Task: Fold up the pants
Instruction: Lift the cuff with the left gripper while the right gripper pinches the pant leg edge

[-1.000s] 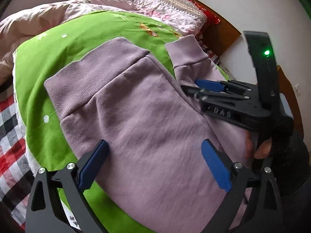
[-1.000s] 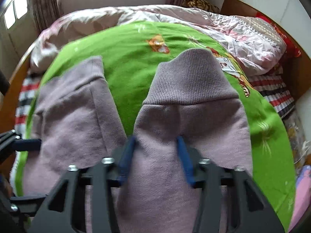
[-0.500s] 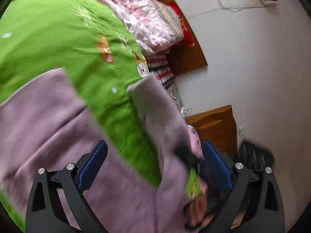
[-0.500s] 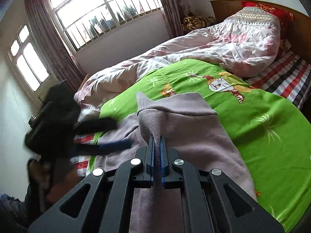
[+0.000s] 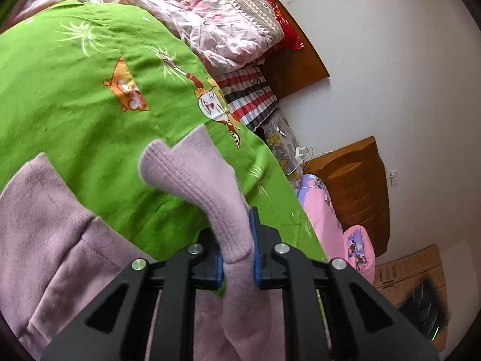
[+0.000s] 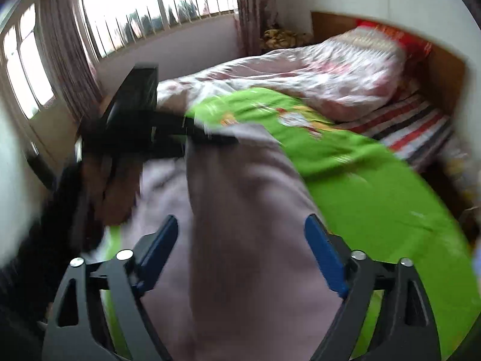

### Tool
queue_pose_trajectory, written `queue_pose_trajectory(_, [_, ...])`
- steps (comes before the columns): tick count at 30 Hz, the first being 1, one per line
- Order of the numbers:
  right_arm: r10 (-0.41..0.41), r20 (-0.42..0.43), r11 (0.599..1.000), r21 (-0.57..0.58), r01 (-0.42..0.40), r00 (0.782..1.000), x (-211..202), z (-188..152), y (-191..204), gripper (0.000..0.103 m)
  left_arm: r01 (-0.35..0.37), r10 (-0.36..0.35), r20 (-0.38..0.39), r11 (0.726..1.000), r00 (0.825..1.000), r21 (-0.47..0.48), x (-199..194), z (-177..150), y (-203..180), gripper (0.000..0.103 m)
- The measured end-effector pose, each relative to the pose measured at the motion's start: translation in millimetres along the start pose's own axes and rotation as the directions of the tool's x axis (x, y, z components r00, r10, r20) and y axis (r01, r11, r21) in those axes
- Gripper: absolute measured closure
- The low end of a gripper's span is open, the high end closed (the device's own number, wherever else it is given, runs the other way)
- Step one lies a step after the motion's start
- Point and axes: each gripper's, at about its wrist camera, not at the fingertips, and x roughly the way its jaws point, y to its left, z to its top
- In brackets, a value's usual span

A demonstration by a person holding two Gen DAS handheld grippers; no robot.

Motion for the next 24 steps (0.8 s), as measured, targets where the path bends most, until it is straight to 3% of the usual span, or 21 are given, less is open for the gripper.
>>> queue_pose_trajectory(1, [-0.056,-0.003,0.998,-0.042,0.056,0.998,-19.8,-22.5,12.4,0.029,0.006,-0.006,-0.004,1.0,1.0,-0.006,1.5,1.7,-0.4,0.09])
queue_pose_trajectory(5, [-0.125,-0.029,0.989,-0.08,0.122,0.992,-59.6,-99.1,50.1,0.035,0.024,-0.023,0.017,0.999,1.0,-0.033,-4.6,4.6,-10.5,0.094])
queue_pose_trajectory(7, [-0.169,-0.062,0.984,-0.067,0.165,0.984,-68.3,-141.2,66.8,0.037,0.039,-0.037,0.04,0.998,0.998,-0.044,-12.3,6.5,-18.5,0.094])
queue_pose_trajectory(11, [-0.277,-0.114,0.96,-0.073,0.27,0.954,-67.3,-190.3,85.6,0.044,0.078,-0.074,0.07,0.996,0.995,-0.053,-30.9,12.1,-39.4,0.095])
queue_pose_trajectory(13, [-0.362,-0.106,0.929,-0.116,0.35,0.926,-66.3,-203.3,95.4,0.046,0.085,-0.082,0.077,0.996,0.994,-0.028,-41.6,12.1,-53.7,0.095])
queue_pose_trajectory(16, [-0.457,-0.068,0.875,-0.213,0.434,0.887,-59.8,-210.1,110.2,0.06,0.086,-0.086,0.088,0.996,0.992,0.002,-52.4,7.2,-74.5,0.095])
queue_pose_trajectory(17, [-0.504,-0.047,0.836,-0.278,0.473,0.862,-54.7,-213.9,117.3,0.073,0.081,-0.082,0.094,0.997,0.992,0.014,-58.5,3.7,-81.6,0.095])
queue_pose_trajectory(18, [-0.53,-0.047,0.814,-0.309,0.492,0.847,-49.3,-215.9,117.5,0.093,0.075,-0.076,0.098,0.997,0.992,0.02,-62.7,0.9,-85.8,0.095])
queue_pose_trajectory(21, [-0.548,0.035,0.796,-0.284,0.534,0.836,-62.4,-216.3,122.4,0.095,0.042,-0.047,0.096,0.998,0.994,0.055,-74.5,-6.6,-95.9,0.095])
queue_pose_trajectory(24, [-0.552,0.139,0.799,-0.195,0.569,0.822,-101.4,-205.4,121.1,0.095,0.026,-0.042,0.125,0.991,0.991,0.128,-101.0,-14.9,-100.3,0.095])
